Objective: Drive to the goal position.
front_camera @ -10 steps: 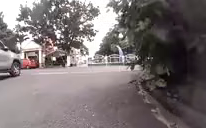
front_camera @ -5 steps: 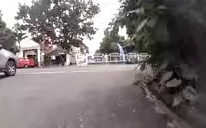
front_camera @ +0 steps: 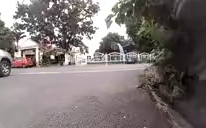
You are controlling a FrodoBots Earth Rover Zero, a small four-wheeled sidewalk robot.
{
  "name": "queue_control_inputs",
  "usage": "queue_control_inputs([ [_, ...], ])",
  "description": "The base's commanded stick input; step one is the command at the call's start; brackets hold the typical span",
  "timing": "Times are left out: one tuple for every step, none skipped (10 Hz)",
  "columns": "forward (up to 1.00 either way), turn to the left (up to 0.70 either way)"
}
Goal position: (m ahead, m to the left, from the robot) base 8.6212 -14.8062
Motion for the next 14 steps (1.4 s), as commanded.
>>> queue_control_inputs([
  [0.7,0.0],
  [0.7,0.0],
  [0.7,0.0],
  [0.7,0.0],
  [0.7,0.0],
  [0.7,0.0],
  [0.7,0.0],
  [0.7,0.0],
  [0.7,0.0],
  [0.7,0.0],
  [0.7,0.0],
  [0.7,0.0],
  [0.7,0.0],
  [0.7,0.0],
])
